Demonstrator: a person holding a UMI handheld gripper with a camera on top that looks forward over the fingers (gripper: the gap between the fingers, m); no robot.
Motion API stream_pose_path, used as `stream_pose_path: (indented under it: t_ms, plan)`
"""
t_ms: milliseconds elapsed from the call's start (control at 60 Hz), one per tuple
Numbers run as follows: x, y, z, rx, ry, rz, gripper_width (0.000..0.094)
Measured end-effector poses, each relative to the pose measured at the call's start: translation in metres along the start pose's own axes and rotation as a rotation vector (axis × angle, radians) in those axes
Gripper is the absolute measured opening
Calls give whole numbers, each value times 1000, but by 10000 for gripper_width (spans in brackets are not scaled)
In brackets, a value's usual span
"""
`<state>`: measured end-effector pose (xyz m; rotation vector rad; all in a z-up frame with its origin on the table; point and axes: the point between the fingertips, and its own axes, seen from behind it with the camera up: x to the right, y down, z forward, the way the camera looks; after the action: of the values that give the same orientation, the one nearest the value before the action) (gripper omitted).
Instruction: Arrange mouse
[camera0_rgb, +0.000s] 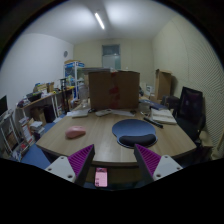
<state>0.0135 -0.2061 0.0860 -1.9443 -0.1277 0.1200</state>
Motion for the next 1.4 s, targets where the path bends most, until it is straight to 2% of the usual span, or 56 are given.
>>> stream_pose_path:
  t_ms: [83, 317, 583, 700, 733, 1117, 1183, 1200, 1267, 1400]
  plan:
    - [-2, 0, 10, 0, -17, 1, 820]
    - [-74, 14, 40, -29, -107, -134, 845]
    - [-185, 28, 125, -137, -249, -50, 847]
    - [-201, 41, 164, -206, -222, -46, 844]
    - [-202, 37, 173, -179, -207, -70, 847]
    - [-214, 12, 250, -238, -68, -40, 855]
    - [-215, 9, 259, -242, -62, -39, 811]
    - [-214, 8, 261, -239, -58, -34, 839]
    - [-208, 8, 265, -242, -31, -11, 517]
    - [-206, 7, 262, -241, -28, 15, 427]
